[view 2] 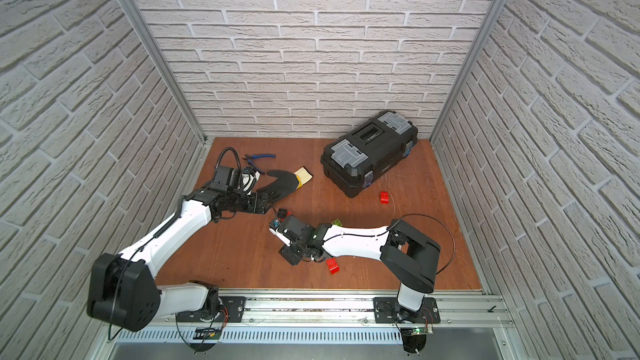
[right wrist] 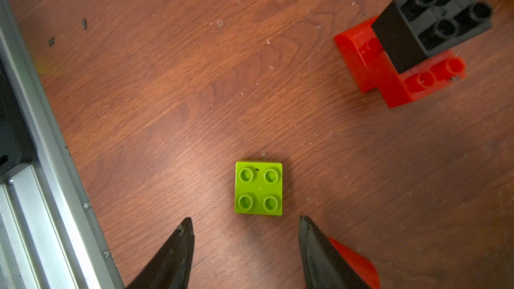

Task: Assemble the letter s with lego
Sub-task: Move the lego brick at the center of the board.

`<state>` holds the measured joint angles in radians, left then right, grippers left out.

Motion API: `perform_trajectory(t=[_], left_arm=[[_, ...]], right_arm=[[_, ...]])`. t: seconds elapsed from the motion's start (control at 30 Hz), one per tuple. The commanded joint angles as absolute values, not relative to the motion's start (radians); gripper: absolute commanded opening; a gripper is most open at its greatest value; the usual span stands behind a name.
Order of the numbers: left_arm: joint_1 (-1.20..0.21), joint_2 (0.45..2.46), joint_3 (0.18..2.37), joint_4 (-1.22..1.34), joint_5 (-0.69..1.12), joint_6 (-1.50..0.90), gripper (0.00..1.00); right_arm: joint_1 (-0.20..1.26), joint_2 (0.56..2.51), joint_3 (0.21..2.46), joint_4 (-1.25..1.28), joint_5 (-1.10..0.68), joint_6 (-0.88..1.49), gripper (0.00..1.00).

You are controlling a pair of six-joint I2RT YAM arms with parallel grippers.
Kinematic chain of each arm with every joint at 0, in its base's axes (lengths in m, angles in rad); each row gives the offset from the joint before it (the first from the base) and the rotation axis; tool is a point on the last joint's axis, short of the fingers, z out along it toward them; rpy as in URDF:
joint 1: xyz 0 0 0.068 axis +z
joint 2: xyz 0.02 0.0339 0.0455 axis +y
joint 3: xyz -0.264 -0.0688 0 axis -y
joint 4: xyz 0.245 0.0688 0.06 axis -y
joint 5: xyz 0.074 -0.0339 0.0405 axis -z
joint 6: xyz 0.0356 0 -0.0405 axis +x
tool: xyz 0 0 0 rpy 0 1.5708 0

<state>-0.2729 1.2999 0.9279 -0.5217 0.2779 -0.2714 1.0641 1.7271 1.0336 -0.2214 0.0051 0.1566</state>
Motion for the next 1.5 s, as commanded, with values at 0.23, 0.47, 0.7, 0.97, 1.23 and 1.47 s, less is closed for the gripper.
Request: perform_trajectory(t=[0.23, 0.47, 0.7, 0.97, 1.23, 1.47], left_arm=[[-0.247, 1.230, 0.954, -0.587, 0.263, -0.234, 0.98], [-0.245, 1.215, 0.910, -0.546, 0.285, -0.270, 0.98], [-0.244, 1.220, 0.893, -0.545, 0.280, -0.253, 0.98], [-0.245, 1.231, 0.899, -0.534, 0.275, -0.255, 0.98], [-0.245, 1.234, 0.896, -0.543, 0.268, -0.243, 0.98], [-0.245, 1.228, 0.885, -0.549, 0.263, -0.234, 0.98]], right_arm=[[1.069, 1.719, 1.077, -0.233, -0.021, 0.119, 0.66], [1.070, 1.724, 1.057, -0.219, 0.000, 0.144, 0.65], [1.081, 1.766, 1.055, -0.215, 0.057, 0.145, 0.62], [1.089, 1.825, 1.100, -0.225, 0.092, 0.132, 0.57], [1.090, 1.866, 1.133, -0.249, 0.104, 0.118, 0.45], [1.091, 1.855, 1.146, -0.284, 0.075, 0.074, 0.30]])
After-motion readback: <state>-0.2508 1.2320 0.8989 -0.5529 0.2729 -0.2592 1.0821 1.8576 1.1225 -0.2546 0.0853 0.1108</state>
